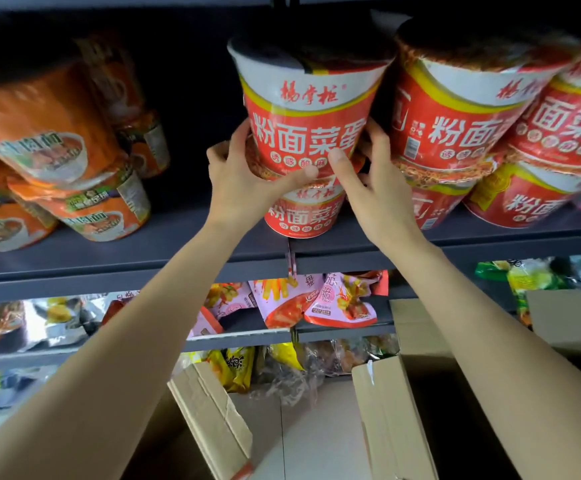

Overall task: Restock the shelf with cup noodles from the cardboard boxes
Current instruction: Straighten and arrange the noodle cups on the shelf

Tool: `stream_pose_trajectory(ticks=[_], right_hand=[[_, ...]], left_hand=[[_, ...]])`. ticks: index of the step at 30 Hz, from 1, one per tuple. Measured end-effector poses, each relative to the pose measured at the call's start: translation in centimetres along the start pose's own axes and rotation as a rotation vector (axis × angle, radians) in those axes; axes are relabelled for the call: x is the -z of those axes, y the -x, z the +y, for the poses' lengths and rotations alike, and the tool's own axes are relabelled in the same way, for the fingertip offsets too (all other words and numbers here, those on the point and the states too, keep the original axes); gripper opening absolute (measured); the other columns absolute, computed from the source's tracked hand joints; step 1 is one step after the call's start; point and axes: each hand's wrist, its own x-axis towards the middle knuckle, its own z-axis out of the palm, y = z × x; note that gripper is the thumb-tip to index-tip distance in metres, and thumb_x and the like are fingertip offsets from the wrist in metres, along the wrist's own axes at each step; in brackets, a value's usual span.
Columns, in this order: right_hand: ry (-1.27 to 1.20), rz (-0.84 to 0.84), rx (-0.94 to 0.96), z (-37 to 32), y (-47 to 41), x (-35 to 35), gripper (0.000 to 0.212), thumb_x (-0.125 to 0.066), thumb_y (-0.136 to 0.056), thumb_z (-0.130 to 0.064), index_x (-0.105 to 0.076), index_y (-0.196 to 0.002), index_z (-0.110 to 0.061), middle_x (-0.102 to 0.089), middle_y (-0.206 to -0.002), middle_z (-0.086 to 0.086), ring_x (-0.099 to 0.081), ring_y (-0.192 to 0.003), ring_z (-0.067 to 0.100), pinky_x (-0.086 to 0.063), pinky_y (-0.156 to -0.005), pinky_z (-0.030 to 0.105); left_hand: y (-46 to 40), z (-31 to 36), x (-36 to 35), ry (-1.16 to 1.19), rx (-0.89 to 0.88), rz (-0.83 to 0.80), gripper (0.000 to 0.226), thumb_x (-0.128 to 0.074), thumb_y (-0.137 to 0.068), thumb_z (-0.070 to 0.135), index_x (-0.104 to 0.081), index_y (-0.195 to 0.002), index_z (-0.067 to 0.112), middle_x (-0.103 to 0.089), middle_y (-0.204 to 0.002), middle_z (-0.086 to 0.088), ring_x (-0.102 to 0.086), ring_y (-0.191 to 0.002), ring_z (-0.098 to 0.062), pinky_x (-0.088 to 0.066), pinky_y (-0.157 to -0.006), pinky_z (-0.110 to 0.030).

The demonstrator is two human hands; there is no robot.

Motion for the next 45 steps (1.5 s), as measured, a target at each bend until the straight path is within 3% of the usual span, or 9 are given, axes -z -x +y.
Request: stream_pose_trajectory(ticks=[5, 8, 16, 22, 25, 29, 32, 40, 45], right_hand=[[-0.001, -0.047, -0.029, -0.3, 0.0, 0.7, 0.071, -0.04, -0.091, -0.062, -0.015, -0.149, -0.029, -0.041, -0.147, -0.009, -0.049, -0.127, 0.014, -0.049, -0.098, 0.045], [0.033, -0.056, -0.035, -0.5, 0.5, 1.1, 0.068, -0.037, -0.093, -0.06, -0.013, -0.149, -0.031, -0.042, -0.146, -0.01, -0.052, -0.123, 0.014, -0.05, -0.096, 0.045], [0.099, -0.107, -0.032, -1.4, 0.8, 2.0, 0.065, -0.036, -0.097, -0.053, -0.013, -0.151, -0.025, -0.04, -0.148, -0.009, -0.048, -0.127, 0.012, -0.043, -0.1, 0.029], [-0.044, -0.015, -0.048, 0.1, 1.0, 1.2, 0.067, -0.046, -0.092, -0.055, -0.025, -0.147, -0.023, -0.037, -0.147, -0.004, -0.041, -0.132, 0.01, -0.045, -0.104, 0.039], [-0.052, 0.066, -0.054, 0.7, 1.6, 0.3, 0.067, -0.06, -0.09, -0.041, -0.029, -0.145, -0.018, -0.031, -0.144, 0.001, -0.04, -0.131, 0.011, -0.046, -0.099, 0.02], [0.145, 0.159, 0.068, 0.9, 1.0, -2.3, 0.069, -0.066, -0.088, -0.019, -0.03, -0.145, -0.009, -0.022, -0.149, 0.013, -0.034, -0.137, 0.021, -0.043, -0.106, 0.035], [0.37, 0.328, 0.196, 0.7, 0.0, -4.0, 0.056, -0.062, -0.088, -0.007, -0.039, -0.139, -0.002, -0.03, -0.146, 0.018, -0.04, -0.132, 0.027, -0.041, -0.102, 0.03], [0.703, 0.021, 0.29, 3.0, -3.5, -5.9, 0.074, -0.062, -0.086, -0.008, -0.022, -0.148, 0.003, -0.015, -0.156, 0.021, -0.018, -0.144, 0.035, -0.029, -0.115, 0.04], [0.706, 0.044, 0.311, 4.1, -4.3, -5.2, 0.077, -0.067, -0.08, -0.003, -0.029, -0.146, 0.001, -0.023, -0.153, 0.02, -0.033, -0.138, 0.036, -0.045, -0.103, 0.039]], left_hand=[[0.5, -0.6, 0.5, 0.039, -0.053, -0.028, 0.091, -0.08, -0.067, 0.044, -0.033, -0.143, 0.028, -0.028, -0.14, -0.001, -0.037, -0.122, -0.008, -0.036, -0.095, -0.017], [0.5, -0.9, 0.7, 0.09, -0.058, -0.064, 0.096, -0.084, -0.059, 0.052, -0.036, -0.139, 0.028, -0.035, -0.141, 0.0, -0.042, -0.125, -0.01, -0.041, -0.1, -0.024], [0.4, -1.1, 0.4, 0.116, -0.103, -0.06, 0.093, -0.083, -0.063, 0.046, -0.034, -0.139, 0.021, -0.042, -0.14, -0.001, -0.046, -0.122, -0.008, -0.043, -0.09, -0.014], [0.2, -1.2, 0.4, 0.068, -0.066, -0.144, 0.113, -0.08, -0.058, 0.061, -0.02, -0.149, 0.028, -0.033, -0.149, -0.001, -0.041, -0.131, -0.013, -0.042, -0.106, -0.039], [0.1, -1.5, 0.0, 0.093, -0.095, -0.162, 0.11, -0.081, -0.063, 0.054, -0.02, -0.15, 0.025, -0.044, -0.143, 0.006, -0.045, -0.129, -0.009, -0.044, -0.104, -0.033], [-1.7, -1.2, -0.5, 0.109, -0.092, -0.1, 0.096, -0.081, -0.069, 0.04, -0.027, -0.147, 0.021, -0.049, -0.138, 0.006, -0.049, -0.118, -0.003, -0.043, -0.089, -0.013], [-3.6, -1.0, -1.2, 0.124, -0.042, -0.038, 0.087, -0.08, -0.072, 0.037, -0.033, -0.143, 0.02, -0.05, -0.136, 0.005, -0.048, -0.117, -0.004, -0.042, -0.089, -0.017], [-8.2, -1.6, -3.6, 0.011, 0.001, 0.101, 0.071, -0.072, -0.08, 0.042, -0.041, -0.139, 0.017, -0.052, -0.136, -0.003, -0.053, -0.121, -0.018, -0.046, -0.096, -0.03], [-8.9, -1.8, -4.2, -0.004, 0.01, 0.157, 0.073, -0.075, -0.074, 0.048, -0.045, -0.135, 0.021, -0.055, -0.132, 0.001, -0.055, -0.116, -0.015, -0.048, -0.093, -0.031]])
